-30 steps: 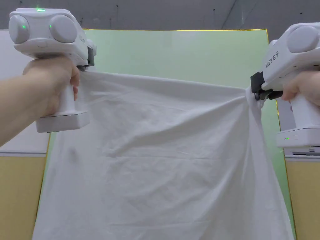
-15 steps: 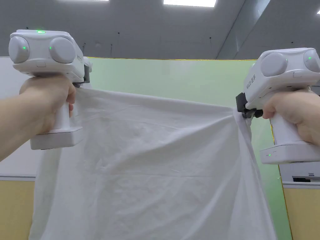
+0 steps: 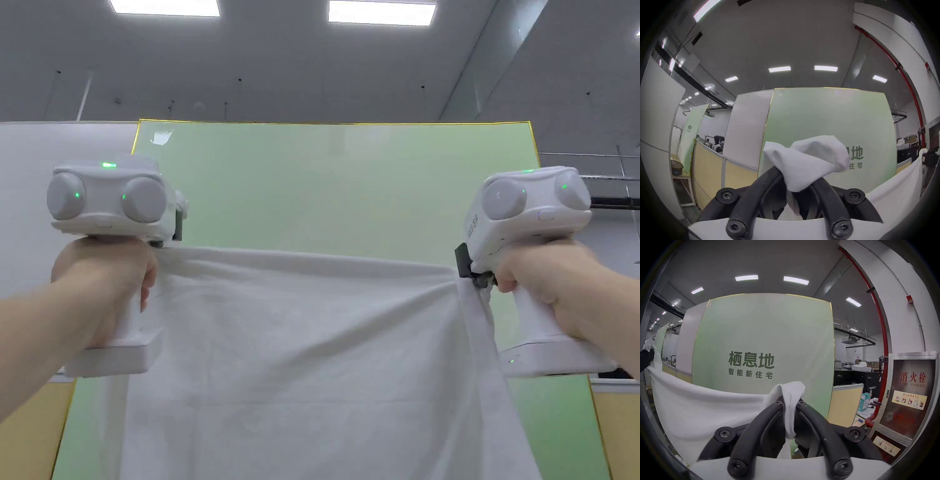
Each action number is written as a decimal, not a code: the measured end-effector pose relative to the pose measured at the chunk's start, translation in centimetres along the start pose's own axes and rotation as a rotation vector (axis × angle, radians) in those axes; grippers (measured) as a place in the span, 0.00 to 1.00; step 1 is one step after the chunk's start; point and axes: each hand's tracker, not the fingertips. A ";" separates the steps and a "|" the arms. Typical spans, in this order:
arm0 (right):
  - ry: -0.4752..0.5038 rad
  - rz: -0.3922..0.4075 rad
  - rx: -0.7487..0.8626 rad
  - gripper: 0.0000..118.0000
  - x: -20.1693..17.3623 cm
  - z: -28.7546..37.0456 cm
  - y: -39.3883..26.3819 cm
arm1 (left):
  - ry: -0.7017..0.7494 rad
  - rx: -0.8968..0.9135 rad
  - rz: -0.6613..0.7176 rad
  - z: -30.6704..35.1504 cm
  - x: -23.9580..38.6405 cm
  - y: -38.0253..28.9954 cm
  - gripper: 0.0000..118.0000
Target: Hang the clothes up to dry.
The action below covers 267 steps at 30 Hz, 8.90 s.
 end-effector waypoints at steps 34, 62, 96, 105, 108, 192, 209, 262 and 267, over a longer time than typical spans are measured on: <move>-0.019 0.098 -0.267 0.06 -4.8 -21.0 -19.0 | -0.048 -0.239 -0.140 -8.6 3.9 -27.5 0.01; 0.283 0.133 -0.432 0.06 3.6 9.9 -41.2 | -0.346 -0.610 -0.186 26.0 -5.2 -39.5 0.01; 0.251 -0.042 -0.712 0.07 4.1 25.8 -62.4 | -0.331 -0.981 -0.199 40.0 -9.7 -51.1 0.02; 0.217 -0.029 -0.561 0.65 2.1 26.5 -56.8 | -0.261 -0.803 -0.219 38.6 -7.4 -45.9 0.60; 0.211 -0.028 -0.544 0.69 0.7 25.8 -55.7 | -0.246 -0.787 -0.200 37.7 -6.6 -45.2 0.60; 1.252 0.850 -1.188 0.01 -5.4 17.4 -59.3 | -0.212 -0.847 -0.167 32.9 -3.0 -51.0 0.00; 0.423 1.055 -1.170 0.01 -3.8 -3.4 -61.0 | -0.221 -0.862 -0.125 30.0 -3.9 -52.5 0.00; -0.025 0.021 -0.548 0.00 -0.4 21.6 -64.9 | -0.270 -0.807 -0.196 33.2 1.0 -51.4 0.00; -0.011 0.007 -0.523 0.00 -0.5 21.3 -63.8 | -0.239 -0.796 -0.185 33.5 0.5 -50.9 0.00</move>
